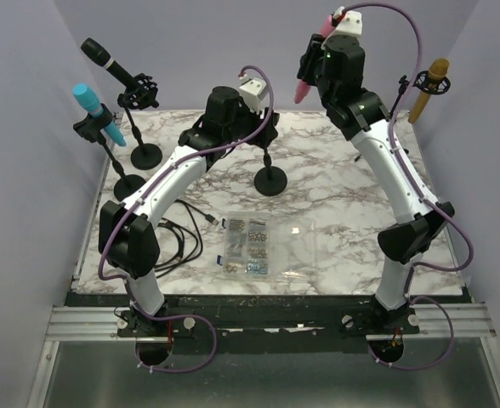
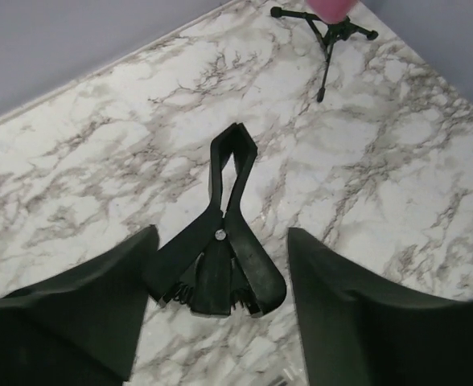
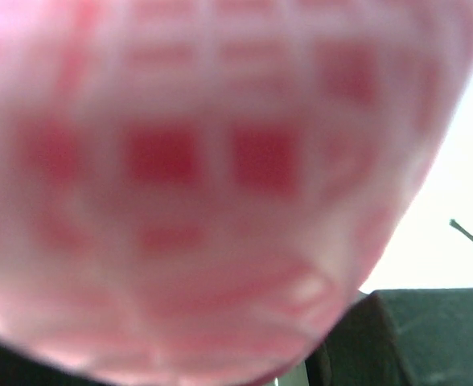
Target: Remove the microphone from the stand
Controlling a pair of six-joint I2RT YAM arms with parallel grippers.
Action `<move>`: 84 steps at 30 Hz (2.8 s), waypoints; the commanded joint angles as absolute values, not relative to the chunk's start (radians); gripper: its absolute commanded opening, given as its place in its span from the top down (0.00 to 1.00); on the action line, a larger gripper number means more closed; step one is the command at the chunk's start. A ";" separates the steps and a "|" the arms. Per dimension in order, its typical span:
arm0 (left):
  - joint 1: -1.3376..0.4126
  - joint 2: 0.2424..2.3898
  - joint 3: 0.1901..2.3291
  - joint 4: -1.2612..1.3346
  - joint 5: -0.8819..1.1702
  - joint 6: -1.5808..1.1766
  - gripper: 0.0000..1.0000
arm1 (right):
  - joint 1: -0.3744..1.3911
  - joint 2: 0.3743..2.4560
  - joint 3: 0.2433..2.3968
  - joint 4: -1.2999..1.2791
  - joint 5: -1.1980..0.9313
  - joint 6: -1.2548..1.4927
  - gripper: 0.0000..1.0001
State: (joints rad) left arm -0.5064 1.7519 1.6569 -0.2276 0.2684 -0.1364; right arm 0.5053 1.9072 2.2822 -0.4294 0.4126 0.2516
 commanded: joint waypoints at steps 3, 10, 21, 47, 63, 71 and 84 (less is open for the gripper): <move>-0.508 1.745 1.711 -0.252 0.329 -0.183 0.08 | 0.509 1.665 1.889 -0.505 0.687 0.223 0.99; -0.509 1.751 1.805 -0.354 0.370 -0.229 0.01 | 0.508 1.367 1.362 -0.524 0.610 0.391 0.99; -0.501 1.429 1.576 -0.410 0.405 -0.423 0.01 | 0.468 1.240 1.016 -0.617 0.592 0.698 0.99; -0.509 1.119 1.236 -0.302 0.266 -0.267 0.01 | -0.504 1.370 0.722 -0.432 -0.197 1.095 0.99; -0.509 1.144 1.246 -0.312 0.265 -0.256 0.02 | -0.505 1.529 0.770 -0.375 -0.189 1.149 0.76; -0.509 1.157 1.247 -0.312 0.278 -0.265 0.01 | -0.505 1.535 0.735 -0.393 -0.166 1.153 0.65; -0.509 1.134 1.239 -0.310 0.241 -0.272 0.02 | -0.504 1.605 0.799 -0.470 -0.083 1.108 0.41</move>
State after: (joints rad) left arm -0.5053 1.1557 1.2449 -0.3298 0.2680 -0.2733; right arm -0.4988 1.5478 0.7799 -0.4000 -0.1730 1.1347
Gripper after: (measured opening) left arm 0.980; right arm 0.580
